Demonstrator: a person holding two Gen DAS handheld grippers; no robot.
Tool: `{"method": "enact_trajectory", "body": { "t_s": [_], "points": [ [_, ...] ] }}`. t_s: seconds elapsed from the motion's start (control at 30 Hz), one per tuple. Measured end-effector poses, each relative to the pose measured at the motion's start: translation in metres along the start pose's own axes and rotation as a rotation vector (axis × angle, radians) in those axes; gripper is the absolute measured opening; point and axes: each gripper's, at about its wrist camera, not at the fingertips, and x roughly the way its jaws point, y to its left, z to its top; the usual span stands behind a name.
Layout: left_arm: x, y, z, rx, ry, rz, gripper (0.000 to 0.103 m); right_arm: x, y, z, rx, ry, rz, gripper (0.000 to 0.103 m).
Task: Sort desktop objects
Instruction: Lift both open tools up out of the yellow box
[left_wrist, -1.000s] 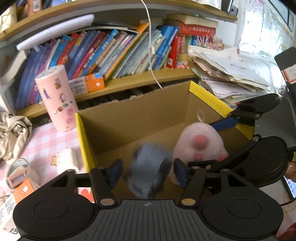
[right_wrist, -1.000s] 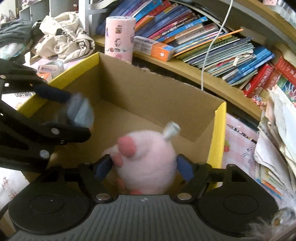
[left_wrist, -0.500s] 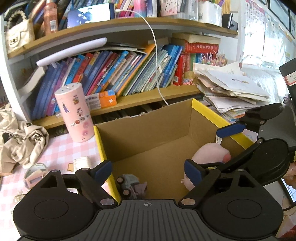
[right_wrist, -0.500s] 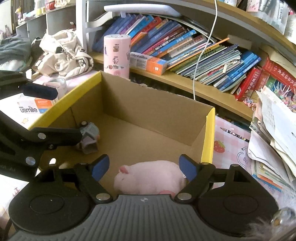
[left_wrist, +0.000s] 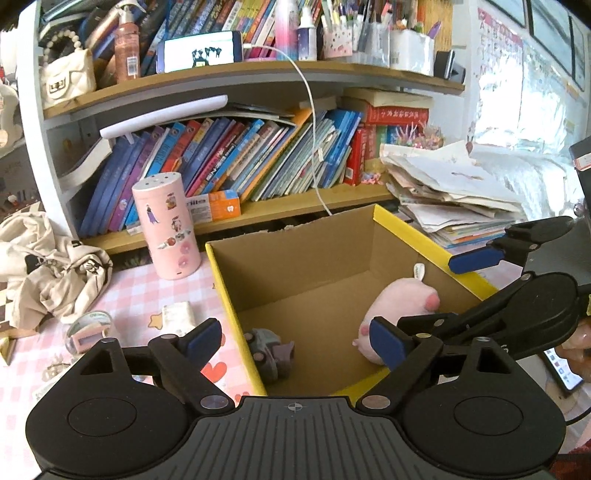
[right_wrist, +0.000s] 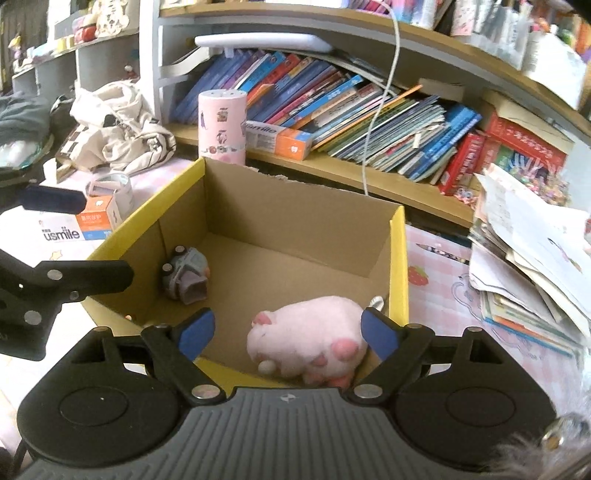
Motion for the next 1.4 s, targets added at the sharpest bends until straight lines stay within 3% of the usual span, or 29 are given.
{"method": "enact_trajectory", "body": {
  "t_s": [0.33,0.6,1.13,1.4],
  "points": [
    [-0.036,0.025,-0.022,-0.003,-0.024,-0.047,0.093,-0.034,0.039,-0.019,0.086,-0.007,-0.078,0.087],
    [-0.062,0.045,-0.043,0.019,-0.018,-0.077,0.094,-0.049,0.08,-0.037,0.148,0.023,-0.092,0.087],
    [-0.085,0.082,-0.089,0.024,0.1,-0.108,0.094,-0.052,0.143,-0.074,0.349,0.125,-0.083,0.091],
    [-0.094,0.102,-0.103,0.005,0.133,-0.095,0.094,-0.047,0.175,-0.072,0.317,0.156,-0.068,0.093]
  ]
}}
